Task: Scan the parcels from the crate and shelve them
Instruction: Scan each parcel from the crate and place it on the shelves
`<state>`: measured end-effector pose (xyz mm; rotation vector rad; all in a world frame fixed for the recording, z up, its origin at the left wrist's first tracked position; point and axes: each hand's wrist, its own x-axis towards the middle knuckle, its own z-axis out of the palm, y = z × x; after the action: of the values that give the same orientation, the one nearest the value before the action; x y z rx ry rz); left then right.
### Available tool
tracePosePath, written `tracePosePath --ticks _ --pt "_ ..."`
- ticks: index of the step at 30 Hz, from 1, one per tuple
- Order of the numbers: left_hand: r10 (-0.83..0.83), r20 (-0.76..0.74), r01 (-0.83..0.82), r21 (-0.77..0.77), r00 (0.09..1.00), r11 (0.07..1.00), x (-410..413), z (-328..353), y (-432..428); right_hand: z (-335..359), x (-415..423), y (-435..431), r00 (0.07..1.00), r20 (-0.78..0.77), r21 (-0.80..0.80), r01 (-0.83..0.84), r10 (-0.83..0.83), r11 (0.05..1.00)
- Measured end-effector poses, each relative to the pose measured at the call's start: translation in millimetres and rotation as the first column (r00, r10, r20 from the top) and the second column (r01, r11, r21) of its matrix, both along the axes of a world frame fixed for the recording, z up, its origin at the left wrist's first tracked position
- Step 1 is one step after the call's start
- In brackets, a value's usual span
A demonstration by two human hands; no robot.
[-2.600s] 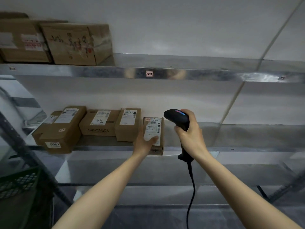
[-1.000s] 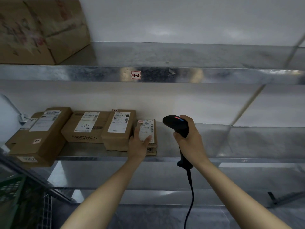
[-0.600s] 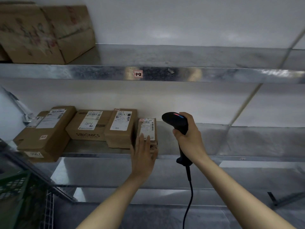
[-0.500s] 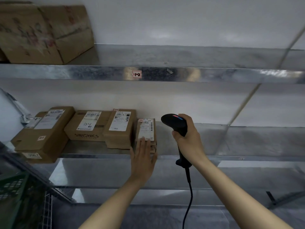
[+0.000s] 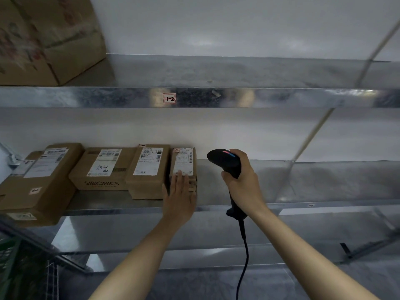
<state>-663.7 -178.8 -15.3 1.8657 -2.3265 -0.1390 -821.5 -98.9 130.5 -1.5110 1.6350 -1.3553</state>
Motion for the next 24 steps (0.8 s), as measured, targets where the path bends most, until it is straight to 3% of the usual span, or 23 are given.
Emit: tracePosePath --ticks 13,19,24 --pt "-0.048 -0.018 0.049 0.066 0.999 0.997 5 21 -19 6 8 -5 1.000 0.014 -0.019 0.021 -0.021 1.000" --pt "-0.127 -0.059 0.124 -0.051 0.990 0.991 26 30 -7 12 24 0 0.999 0.012 -0.027 0.047 -0.047 0.999" --pt "-0.102 -0.143 0.090 -0.085 0.985 0.992 49 36 3 14 40 8 0.998 -0.004 -0.042 0.063 -0.063 0.997"
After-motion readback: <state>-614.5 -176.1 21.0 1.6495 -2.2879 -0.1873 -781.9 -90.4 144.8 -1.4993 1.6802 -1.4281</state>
